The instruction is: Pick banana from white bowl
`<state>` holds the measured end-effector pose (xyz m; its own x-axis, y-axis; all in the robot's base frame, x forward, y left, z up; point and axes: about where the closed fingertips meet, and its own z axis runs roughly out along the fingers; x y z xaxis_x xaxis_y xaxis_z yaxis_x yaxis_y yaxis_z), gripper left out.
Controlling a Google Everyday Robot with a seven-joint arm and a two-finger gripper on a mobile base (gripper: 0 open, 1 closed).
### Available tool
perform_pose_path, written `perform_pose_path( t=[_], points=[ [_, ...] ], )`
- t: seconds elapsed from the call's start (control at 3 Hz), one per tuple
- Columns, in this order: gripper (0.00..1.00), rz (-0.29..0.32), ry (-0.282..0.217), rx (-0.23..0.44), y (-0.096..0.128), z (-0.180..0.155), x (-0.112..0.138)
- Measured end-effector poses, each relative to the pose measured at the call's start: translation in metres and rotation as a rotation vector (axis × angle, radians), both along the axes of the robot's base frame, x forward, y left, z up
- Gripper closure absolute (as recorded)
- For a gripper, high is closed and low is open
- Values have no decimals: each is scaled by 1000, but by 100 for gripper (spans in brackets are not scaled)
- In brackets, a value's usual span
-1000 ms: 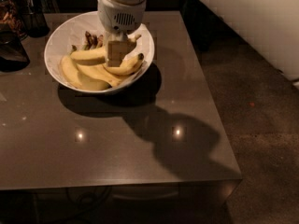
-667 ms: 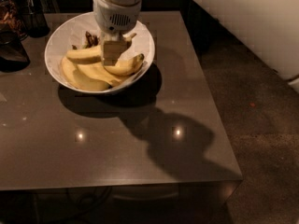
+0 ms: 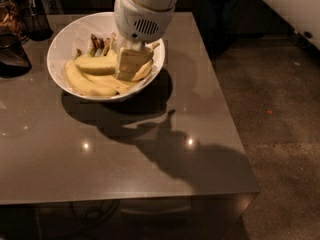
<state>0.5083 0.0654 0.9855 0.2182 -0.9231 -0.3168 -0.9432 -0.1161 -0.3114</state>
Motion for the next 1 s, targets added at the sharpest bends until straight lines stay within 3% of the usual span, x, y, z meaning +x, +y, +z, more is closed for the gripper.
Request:
perform_pose_path(
  t=[1.0],
  points=[
    [100,-101,24,83,-32,12,-72]
  ],
)
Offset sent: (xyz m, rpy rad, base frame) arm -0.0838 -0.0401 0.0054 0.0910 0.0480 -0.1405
